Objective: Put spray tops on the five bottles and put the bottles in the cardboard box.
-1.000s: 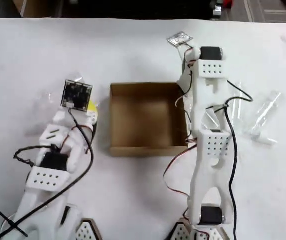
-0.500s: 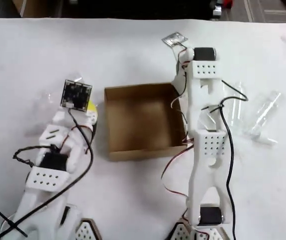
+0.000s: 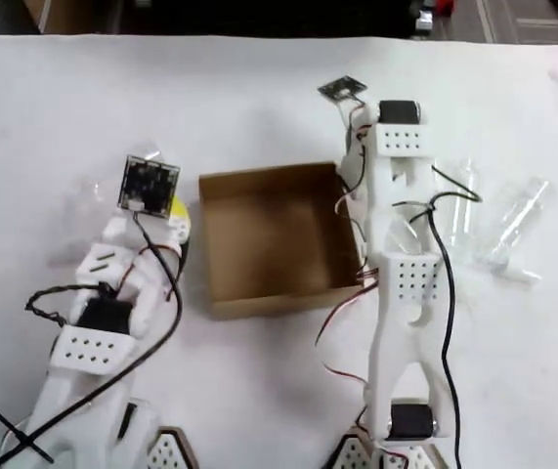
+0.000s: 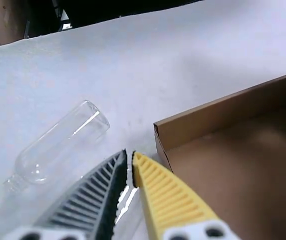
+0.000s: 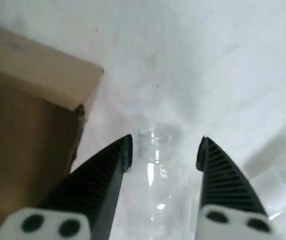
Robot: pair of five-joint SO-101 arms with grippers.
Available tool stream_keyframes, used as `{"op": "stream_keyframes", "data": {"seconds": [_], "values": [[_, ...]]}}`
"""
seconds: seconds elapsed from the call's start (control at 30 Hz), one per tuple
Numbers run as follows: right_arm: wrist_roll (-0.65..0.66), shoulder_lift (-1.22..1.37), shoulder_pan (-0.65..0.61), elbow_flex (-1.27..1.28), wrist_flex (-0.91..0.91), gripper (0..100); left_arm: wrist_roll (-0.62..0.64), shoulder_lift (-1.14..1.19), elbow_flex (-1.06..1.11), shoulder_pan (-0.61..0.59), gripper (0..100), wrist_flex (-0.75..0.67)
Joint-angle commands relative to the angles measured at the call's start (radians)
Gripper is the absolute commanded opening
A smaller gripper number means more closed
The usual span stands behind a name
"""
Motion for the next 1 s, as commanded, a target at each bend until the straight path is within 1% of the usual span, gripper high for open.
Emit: {"op": "stream_keyframes", "data": {"seconds": [0.0,0.2,0.37,0.5,0.7,0.83,0.97], "values": [[0.008,-0.01,0.005,-0.017,-0.019,19.7,0.002,-0.028,-0.003,-0.008,2,-0.032],[0.008,0.002,-0.002,-0.02,-0.031,19.0,0.002,-0.028,-0.003,-0.008,2,-0.032],[0.008,0.024,0.004,-0.018,-0.059,7.4,0.002,-0.028,-0.003,-0.008,2,-0.032],[0.008,0.015,0.008,-0.021,-0.059,3.6,0.002,-0.028,-0.003,-0.008,2,-0.032],[-0.002,-0.13,0.024,-0.021,-0.024,1.5,0.002,-0.028,-0.003,-0.008,2,-0.032],[-0.002,-0.277,0.024,-0.021,0.03,1.5,0.002,-0.028,-0.003,-0.008,2,-0.032],[-0.003,-0.44,0.033,-0.009,0.041,1.5,0.002,-0.028,-0.003,-0.008,2,-0.032]]}}
